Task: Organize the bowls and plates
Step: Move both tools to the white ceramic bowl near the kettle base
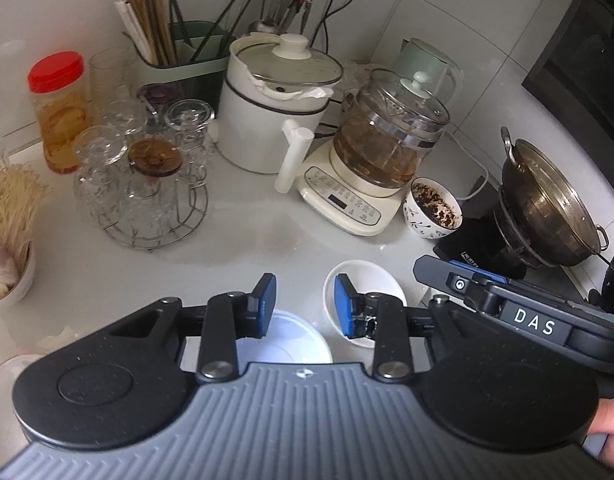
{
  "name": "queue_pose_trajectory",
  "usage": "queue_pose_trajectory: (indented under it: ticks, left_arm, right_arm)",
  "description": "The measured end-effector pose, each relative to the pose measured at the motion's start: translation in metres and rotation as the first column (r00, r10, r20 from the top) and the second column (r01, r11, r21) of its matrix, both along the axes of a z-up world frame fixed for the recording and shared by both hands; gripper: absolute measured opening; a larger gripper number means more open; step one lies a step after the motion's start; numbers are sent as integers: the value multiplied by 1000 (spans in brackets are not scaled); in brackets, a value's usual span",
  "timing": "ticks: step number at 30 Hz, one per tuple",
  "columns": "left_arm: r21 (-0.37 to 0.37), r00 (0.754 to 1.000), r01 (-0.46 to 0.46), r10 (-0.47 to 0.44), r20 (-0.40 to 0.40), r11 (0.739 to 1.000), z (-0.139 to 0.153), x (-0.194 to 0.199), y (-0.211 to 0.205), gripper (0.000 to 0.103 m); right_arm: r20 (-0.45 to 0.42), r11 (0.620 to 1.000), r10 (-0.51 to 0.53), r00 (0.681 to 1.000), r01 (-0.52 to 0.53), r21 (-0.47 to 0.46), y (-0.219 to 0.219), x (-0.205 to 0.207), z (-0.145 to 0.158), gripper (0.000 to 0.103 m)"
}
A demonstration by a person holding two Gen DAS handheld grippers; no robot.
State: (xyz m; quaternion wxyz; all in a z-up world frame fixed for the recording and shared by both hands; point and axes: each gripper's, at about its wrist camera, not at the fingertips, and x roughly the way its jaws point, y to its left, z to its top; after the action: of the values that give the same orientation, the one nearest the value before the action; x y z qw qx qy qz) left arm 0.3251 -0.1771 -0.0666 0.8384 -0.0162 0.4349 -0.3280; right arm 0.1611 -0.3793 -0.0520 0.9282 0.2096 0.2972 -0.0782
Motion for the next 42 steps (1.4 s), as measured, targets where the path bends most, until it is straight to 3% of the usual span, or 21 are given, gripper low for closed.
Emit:
queue_pose_trajectory:
  ticks: [19, 31, 33, 37, 42]
  left_arm:
    - [8, 993, 102, -101, -63, 995, -24, 20, -79, 37]
    - [52, 988, 94, -86, -127, 994, -57, 40, -108, 40]
    - [63, 988, 97, -89, -129, 993, -62, 44, -111, 42]
    - [81, 986, 95, -83, -141, 992, -71, 51, -114, 46]
    - [109, 980, 104, -84, -180, 989, -84, 61, -121, 51]
  right_arm:
    - [-52, 994, -110, 993, 111, 13, -64, -3, -17, 46]
    - [-131, 988, -130, 983, 140, 69, -99, 12, -46, 46]
    - [-141, 985, -137, 981, 149, 83, -104, 16, -52, 49]
    - [-162, 979, -146, 976, 165, 115, -112, 25, -64, 67]
    - [-204, 969, -134, 970, 171, 175, -122, 34, -82, 68]
